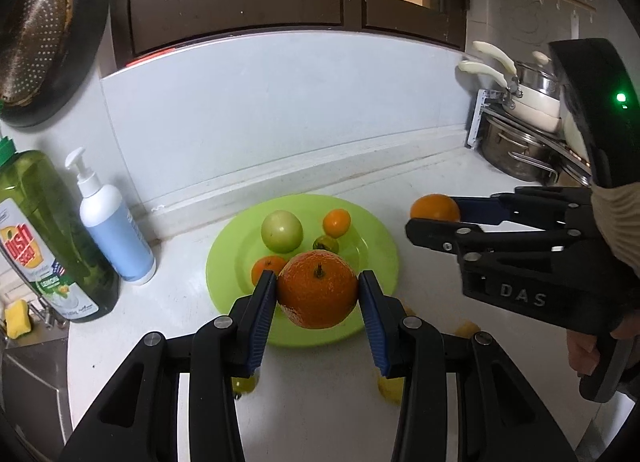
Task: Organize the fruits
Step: 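Carry both oranges in the two tools over the green plate, then lower both oranges onto the plate and open both tools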
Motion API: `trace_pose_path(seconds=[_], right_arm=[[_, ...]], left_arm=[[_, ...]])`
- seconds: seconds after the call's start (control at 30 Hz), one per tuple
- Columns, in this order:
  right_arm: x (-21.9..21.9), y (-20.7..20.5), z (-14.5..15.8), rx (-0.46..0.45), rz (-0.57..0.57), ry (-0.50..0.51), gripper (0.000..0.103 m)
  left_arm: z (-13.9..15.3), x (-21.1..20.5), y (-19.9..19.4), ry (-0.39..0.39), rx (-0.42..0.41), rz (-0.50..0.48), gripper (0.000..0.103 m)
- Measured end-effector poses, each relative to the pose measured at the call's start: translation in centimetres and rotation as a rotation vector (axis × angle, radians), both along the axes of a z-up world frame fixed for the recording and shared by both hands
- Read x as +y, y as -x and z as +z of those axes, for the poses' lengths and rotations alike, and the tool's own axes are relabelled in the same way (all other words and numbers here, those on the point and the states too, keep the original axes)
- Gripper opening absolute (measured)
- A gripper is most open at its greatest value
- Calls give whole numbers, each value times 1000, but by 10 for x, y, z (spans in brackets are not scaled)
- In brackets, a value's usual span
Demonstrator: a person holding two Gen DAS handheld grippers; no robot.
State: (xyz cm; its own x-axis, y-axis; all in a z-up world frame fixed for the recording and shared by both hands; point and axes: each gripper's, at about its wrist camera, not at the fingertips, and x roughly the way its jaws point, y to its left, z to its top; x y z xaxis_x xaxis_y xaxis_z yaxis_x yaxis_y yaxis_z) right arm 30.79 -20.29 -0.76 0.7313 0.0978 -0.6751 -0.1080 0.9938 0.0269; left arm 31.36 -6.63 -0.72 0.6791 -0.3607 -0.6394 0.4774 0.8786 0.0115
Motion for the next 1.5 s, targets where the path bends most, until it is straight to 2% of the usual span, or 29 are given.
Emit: trace_pose_path(seconds=[0.2, 0.77, 0.97, 1.3, 1.5], right_arm=[[-3, -31, -9, 39, 28, 7, 37], [-13, -93, -61, 163, 52, 6, 37], [-14, -101, -72, 188, 61, 4, 37], [-12, -107, -73, 194, 76, 10, 37], [-13, -103, -70, 181, 73, 0, 38]], left_arm=[[-7, -8, -24, -7, 31, 6, 41], [-59, -24, -69, -44, 184, 38, 41], [-66, -27, -75, -48, 197, 38, 41], [-71, -28, -78, -50, 220, 33, 41], [-62, -26, -76, -52, 194, 39, 43]])
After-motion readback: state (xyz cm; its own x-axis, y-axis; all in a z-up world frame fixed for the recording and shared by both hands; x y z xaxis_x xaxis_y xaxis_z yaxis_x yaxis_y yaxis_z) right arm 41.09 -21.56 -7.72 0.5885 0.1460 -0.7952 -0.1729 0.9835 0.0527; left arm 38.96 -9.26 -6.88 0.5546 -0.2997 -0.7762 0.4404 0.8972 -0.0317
